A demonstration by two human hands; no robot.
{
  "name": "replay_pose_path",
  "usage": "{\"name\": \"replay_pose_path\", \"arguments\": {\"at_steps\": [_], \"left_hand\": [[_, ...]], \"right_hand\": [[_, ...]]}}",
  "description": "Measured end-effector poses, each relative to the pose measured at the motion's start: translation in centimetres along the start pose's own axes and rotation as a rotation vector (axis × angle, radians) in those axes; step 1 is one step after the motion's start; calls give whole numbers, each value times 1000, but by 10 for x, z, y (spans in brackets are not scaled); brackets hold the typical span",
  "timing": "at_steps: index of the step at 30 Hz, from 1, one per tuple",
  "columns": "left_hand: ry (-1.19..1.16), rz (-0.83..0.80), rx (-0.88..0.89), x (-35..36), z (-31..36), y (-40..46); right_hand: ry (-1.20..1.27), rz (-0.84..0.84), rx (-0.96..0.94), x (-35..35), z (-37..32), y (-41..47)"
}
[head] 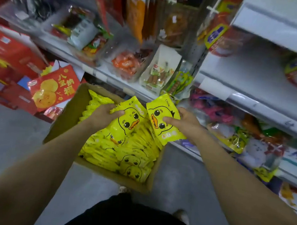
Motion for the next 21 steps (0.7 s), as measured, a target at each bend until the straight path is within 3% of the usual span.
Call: {"name": "replay_pose_path", "arguments": {"at_steps": [2, 6, 11, 21], "left_hand": [[-108, 33, 77, 4, 48, -19], [-248, -76, 180, 39, 135, -61], [-203, -68, 361, 73, 248, -104], [-99, -11, 490, 127, 432, -145]], "right_hand": [[36, 24, -77, -33, -31, -21], [95, 35, -210, -106, -81, -76], [155, 65, -391, -187, -128, -145], [195, 212, -632, -353, -218, -246]]}}
Point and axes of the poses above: each hand's wrist, its own y-axis towards the middle knuckle, its own x-axis out of the palm, z = x × y, the point moved 10 cm from there along y, towards the middle knuckle, and after that the axes turned 11 degrees about y, right-handed, at the moved point
